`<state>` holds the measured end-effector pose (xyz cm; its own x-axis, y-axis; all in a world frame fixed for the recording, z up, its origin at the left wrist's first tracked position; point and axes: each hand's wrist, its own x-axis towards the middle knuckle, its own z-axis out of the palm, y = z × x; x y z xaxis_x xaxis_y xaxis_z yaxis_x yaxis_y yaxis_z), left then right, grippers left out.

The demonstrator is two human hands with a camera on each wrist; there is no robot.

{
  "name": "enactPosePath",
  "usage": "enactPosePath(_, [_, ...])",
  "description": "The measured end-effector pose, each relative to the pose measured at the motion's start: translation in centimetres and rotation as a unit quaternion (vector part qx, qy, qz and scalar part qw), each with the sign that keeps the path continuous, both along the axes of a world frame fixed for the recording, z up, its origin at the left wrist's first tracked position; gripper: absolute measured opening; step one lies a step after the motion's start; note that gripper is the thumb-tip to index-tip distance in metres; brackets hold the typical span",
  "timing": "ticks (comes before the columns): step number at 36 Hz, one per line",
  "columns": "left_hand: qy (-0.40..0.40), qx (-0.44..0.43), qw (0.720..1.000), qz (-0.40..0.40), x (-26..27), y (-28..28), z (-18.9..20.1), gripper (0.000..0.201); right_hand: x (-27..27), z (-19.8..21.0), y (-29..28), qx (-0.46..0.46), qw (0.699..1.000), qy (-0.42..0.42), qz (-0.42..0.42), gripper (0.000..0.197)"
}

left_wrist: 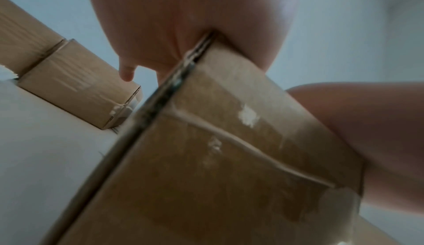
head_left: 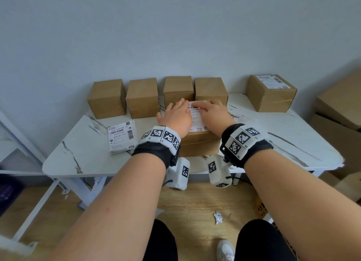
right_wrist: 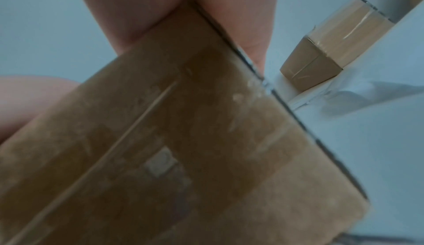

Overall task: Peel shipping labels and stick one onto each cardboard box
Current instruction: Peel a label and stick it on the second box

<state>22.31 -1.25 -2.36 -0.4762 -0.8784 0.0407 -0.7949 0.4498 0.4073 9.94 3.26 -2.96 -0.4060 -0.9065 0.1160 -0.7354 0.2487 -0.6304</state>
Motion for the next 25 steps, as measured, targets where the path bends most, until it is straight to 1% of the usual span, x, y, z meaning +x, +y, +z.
enactPosePath(2, [0.007,0.006,1.0,-0.002,0.0,0.0,0.0,0.047,0.1,0.1,-0.1,0.02,1.0,-0.01,-0.001,0.044])
enactPosePath(6, [0.017,0.017,1.0,-0.002,-0.1,0.0,0.0,0.048,0.3,0.2,-0.3,0.047,0.997,-0.063,-0.015,0.049])
enactPosePath(9, [0.014,0.017,1.0,0.002,-0.1,0.1,0.0,0.048,0.4,0.3,-0.2,0.059,0.995,-0.072,-0.036,0.053])
enactPosePath(14, [0.016,0.026,1.0,-0.002,0.0,0.2,0.0,0.051,0.6,0.3,0.2,0.046,0.995,-0.069,-0.055,0.061])
enactPosePath(19, [0.006,0.026,1.0,-0.003,0.0,0.3,0.2,0.054,0.5,0.0,0.7,0.021,0.997,-0.03,-0.061,0.056])
enactPosePath(22, [0.0,0.035,0.999,-0.005,0.0,0.3,0.3,0.054,0.5,-0.1,1.4,-0.008,0.998,-0.044,-0.047,0.054])
enactPosePath(25, [-0.007,0.042,0.999,-0.007,0.0,0.3,0.5,0.054,0.6,0.0,2.2,-0.043,0.996,-0.063,-0.044,0.043])
